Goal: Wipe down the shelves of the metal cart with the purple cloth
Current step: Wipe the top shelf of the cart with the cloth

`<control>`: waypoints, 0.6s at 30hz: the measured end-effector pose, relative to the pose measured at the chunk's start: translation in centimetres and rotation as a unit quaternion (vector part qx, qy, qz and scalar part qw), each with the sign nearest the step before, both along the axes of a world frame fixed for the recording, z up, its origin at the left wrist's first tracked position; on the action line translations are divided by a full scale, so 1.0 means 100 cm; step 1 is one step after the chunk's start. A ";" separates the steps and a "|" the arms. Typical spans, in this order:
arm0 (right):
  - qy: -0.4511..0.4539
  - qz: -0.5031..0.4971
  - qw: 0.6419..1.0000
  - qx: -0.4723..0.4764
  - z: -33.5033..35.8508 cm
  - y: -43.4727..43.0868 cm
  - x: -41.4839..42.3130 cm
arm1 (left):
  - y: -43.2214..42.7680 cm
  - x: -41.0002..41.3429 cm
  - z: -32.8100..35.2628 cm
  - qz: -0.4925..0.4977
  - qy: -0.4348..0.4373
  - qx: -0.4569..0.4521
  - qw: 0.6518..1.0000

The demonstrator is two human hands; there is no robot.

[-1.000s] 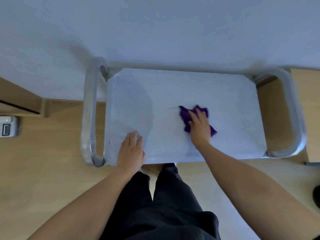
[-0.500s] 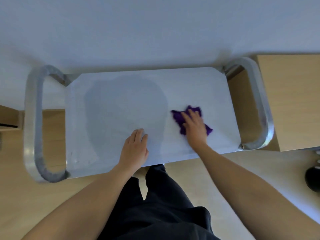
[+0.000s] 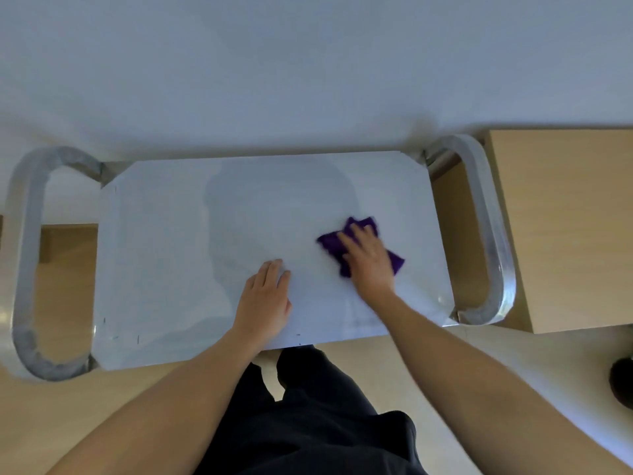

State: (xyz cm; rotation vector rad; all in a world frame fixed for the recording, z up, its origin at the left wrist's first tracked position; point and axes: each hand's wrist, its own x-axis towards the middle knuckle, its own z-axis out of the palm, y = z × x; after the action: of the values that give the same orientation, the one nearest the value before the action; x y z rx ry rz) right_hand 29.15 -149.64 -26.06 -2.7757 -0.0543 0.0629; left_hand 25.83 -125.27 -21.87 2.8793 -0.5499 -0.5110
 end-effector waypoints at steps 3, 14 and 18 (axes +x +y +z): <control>0.039 -0.150 0.988 -0.020 0.007 -0.054 0.036 | 0.006 0.000 0.000 0.014 -0.002 -0.004 1.000; 0.061 0.176 0.982 0.016 0.012 0.084 0.078 | 0.016 0.006 0.003 0.044 0.019 -0.004 0.999; 0.021 0.001 1.000 -0.002 0.007 0.013 0.109 | 0.020 0.011 0.003 0.050 0.015 -0.012 0.999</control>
State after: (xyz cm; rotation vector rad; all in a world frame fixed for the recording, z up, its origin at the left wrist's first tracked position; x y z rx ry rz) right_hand 40.00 -148.35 -25.41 -2.7768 -0.0463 0.1223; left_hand 26.92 -123.28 -21.54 2.8531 -0.4014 -0.5272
